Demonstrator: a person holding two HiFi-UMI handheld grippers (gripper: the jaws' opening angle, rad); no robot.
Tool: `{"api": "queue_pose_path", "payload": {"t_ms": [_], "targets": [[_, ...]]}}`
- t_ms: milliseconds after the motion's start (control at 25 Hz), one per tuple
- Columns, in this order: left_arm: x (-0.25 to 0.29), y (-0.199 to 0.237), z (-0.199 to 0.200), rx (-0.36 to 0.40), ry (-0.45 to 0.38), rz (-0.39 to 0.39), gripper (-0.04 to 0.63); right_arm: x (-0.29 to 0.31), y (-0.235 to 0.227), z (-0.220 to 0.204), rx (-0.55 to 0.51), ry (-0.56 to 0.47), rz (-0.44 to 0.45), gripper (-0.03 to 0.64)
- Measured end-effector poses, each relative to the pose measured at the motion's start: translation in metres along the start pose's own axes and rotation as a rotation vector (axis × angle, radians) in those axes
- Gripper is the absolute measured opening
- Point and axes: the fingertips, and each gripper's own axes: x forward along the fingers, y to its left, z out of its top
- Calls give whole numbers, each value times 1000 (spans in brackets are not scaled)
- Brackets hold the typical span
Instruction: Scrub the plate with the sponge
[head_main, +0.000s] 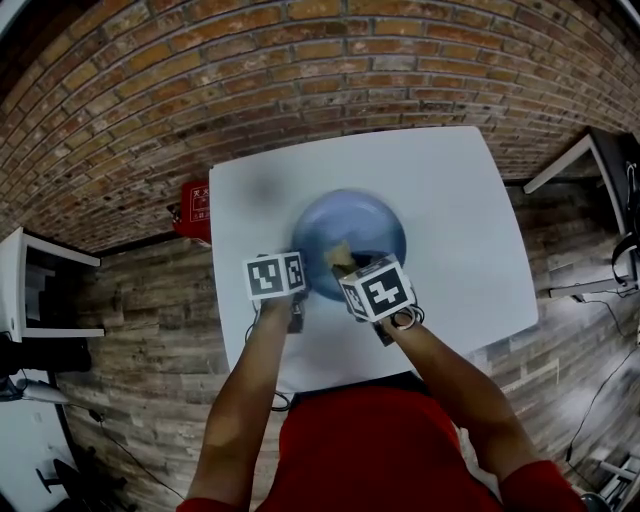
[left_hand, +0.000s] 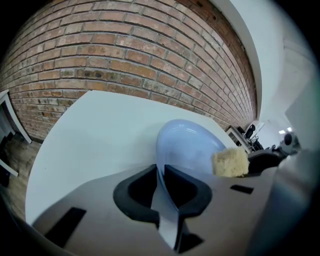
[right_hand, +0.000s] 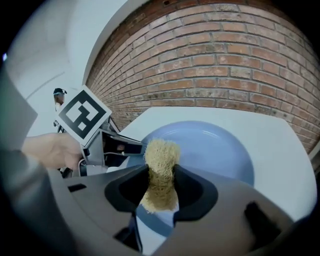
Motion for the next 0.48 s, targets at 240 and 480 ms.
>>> {"api": "queue_pose_path", "payload": {"t_ms": [240,480], "targets": [[0,0,0,-6,0,0,55,15,29,-3,-21,20,41,153],[0,1,1,-3,-4,1,55,7,3,-11,-11,25,1,153]]}}
